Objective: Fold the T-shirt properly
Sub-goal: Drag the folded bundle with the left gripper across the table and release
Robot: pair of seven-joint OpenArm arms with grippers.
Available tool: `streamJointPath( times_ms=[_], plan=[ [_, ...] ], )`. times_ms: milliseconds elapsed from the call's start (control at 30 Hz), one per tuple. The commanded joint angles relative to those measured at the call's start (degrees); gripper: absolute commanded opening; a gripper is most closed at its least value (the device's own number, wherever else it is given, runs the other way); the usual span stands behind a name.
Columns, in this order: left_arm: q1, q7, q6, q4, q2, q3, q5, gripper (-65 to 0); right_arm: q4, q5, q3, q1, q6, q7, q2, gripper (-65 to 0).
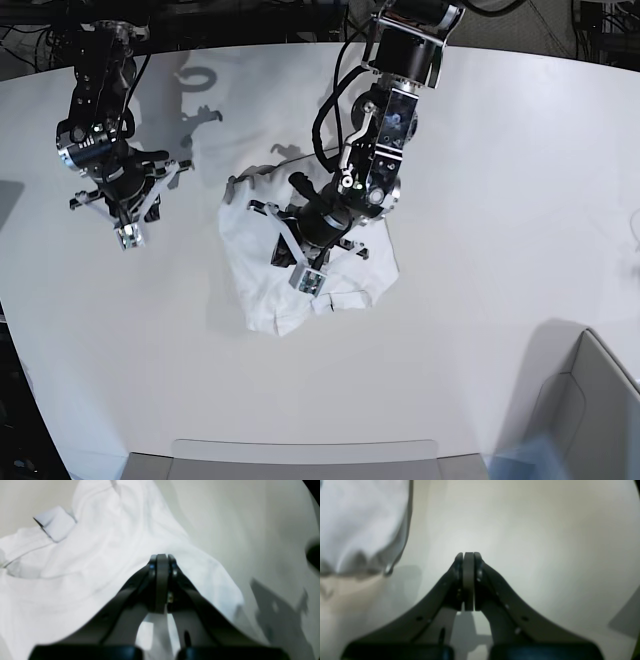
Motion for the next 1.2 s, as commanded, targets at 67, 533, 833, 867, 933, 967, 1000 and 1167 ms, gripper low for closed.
streamJointPath(
  times_ms=[67, 533, 833, 867, 933, 967, 1000, 1167],
  plan=[
    [-4.2, -1.4, 0.0, -11.4, 0.1, 0.1, -0.3, -65.0, 2.0, 0.5, 0.6, -1.7, 0.1, 1.4, 0.8, -65.0],
    [1.6, -0.8, -0.1, -4.2, -5.3, -0.3, -0.5, -65.0, 2.0, 0.5, 2.8, -3.0, 0.1, 1.4, 1.8, -65.0],
    [6.1, 1.6, -0.3, 10.1, -4.7, 9.7, -0.3, -65.0, 2.0, 0.5, 2.8, -2.9, 0.1, 1.4, 1.0, -65.0],
    [6.1, 1.6, -0.3, 8.9, -4.8, 10.5, -0.3, -65.0, 2.0, 0.5, 2.8, -3.0, 0.1, 1.5, 1.0, -65.0],
    [6.0, 1.6, -0.1, 4.9, -4.8, 10.7, -0.3, -65.0, 2.0, 0.5, 2.8, -3.0, 0.1, 1.5, 1.0, -65.0],
    [5.8, 1.5, -0.1, 2.6, -4.8, 10.0, -0.3, -65.0, 2.0, 0.5, 2.8, -3.0, 0.1, 1.5, 1.0, -65.0],
    [5.7, 0.9, -0.1, -0.1, -4.8, 8.9, -0.3, -65.0, 2.0, 0.5, 2.8, -3.1, 0.1, 1.5, 1.0, -65.0],
    [5.5, 0.8, -0.1, -6.9, -6.6, 2.3, -0.3, -65.0, 2.1, 0.5, 2.8, -3.4, 0.1, 1.5, 0.9, -65.0]
  ],
)
